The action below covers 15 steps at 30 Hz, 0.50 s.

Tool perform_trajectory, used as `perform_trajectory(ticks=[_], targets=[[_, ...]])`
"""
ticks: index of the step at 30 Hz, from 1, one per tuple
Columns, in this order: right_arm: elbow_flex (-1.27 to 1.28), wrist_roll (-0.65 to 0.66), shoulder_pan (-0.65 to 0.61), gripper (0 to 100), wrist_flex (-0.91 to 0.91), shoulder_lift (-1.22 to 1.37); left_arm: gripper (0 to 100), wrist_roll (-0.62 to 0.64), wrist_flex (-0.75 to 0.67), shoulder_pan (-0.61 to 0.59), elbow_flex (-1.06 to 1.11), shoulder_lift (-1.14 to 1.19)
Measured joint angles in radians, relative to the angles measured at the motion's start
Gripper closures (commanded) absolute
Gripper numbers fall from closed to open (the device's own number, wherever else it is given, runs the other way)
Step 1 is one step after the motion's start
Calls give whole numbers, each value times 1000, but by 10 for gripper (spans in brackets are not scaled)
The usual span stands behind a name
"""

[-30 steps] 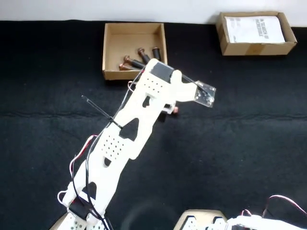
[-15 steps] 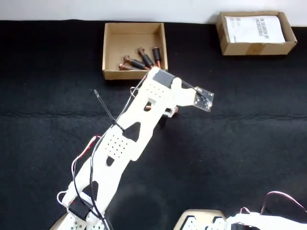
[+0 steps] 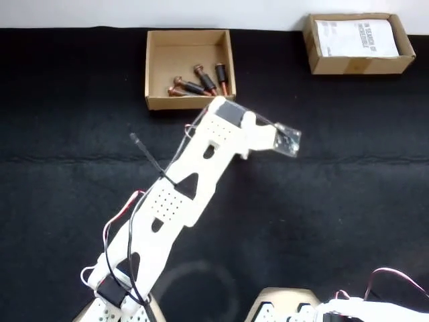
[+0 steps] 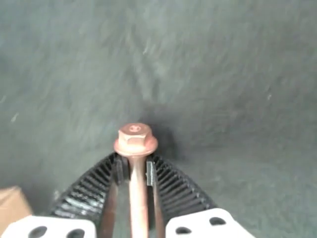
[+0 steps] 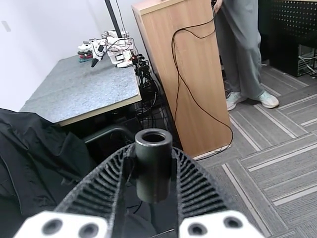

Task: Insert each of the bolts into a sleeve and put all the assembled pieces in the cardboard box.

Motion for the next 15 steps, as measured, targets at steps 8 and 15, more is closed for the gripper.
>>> perform_trajectory(ticks=[8,15], targets=[[0,0,-20,991,26,0,992,107,87,0,-109,-55],[-20,0,-166,991,275,0,992,440,87,-2,-109,-233]])
